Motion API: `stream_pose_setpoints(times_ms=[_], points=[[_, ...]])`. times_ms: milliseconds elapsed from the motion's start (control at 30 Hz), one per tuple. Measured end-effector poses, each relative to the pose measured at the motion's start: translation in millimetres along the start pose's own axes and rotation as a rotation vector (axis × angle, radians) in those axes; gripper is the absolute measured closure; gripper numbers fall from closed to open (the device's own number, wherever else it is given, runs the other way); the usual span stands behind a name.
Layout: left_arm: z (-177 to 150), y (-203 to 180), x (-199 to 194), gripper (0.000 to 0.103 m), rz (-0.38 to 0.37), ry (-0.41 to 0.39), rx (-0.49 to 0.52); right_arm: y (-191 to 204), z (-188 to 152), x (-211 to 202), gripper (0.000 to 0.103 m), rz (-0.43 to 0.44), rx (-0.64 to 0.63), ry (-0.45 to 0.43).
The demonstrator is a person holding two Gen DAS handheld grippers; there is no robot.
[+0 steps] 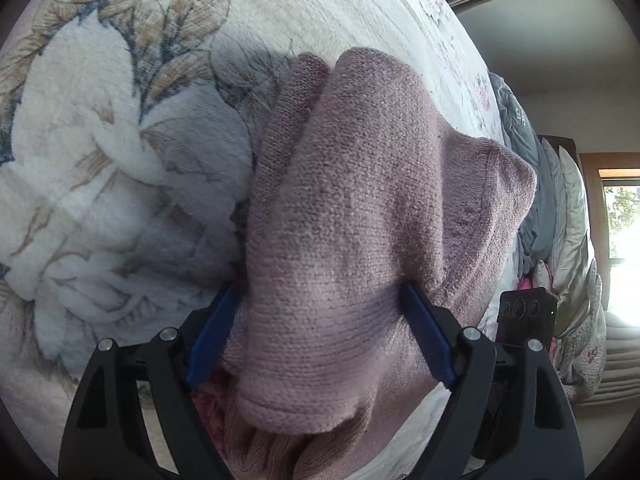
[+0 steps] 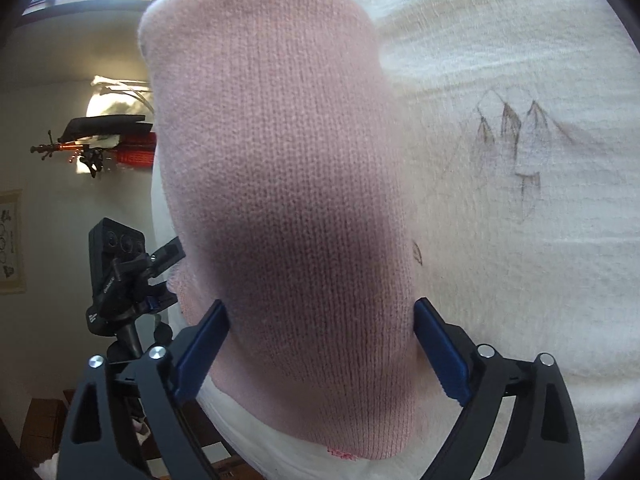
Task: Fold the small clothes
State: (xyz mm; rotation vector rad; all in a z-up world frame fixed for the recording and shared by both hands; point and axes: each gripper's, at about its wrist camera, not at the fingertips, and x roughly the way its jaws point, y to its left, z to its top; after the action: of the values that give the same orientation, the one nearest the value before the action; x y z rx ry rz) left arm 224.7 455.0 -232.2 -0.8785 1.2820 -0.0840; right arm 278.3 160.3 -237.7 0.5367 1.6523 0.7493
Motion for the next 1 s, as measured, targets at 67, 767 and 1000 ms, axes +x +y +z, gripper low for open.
stream_pose_setpoints(times_ms=[67, 767, 1000], points=[[-0.7, -3.5, 5.1, 0.016, 0.016, -0.005, -0.001, 1.2, 0.2, 7.8, 0.004, -0.005, 0.019, -0.008], [-73.5, -67.4, -33.6, 0.069, -0.240, -0.052, 0.101, 2.9, -74.6, -120.4, 0.060, 0.199, -0.076, -0.132], [-148.5, -115.1, -1.1, 0.069, -0.254, 0.001, 0.181, -54.3, -140.3, -175.7, 0.060, 0.138, -0.006, -0.180]])
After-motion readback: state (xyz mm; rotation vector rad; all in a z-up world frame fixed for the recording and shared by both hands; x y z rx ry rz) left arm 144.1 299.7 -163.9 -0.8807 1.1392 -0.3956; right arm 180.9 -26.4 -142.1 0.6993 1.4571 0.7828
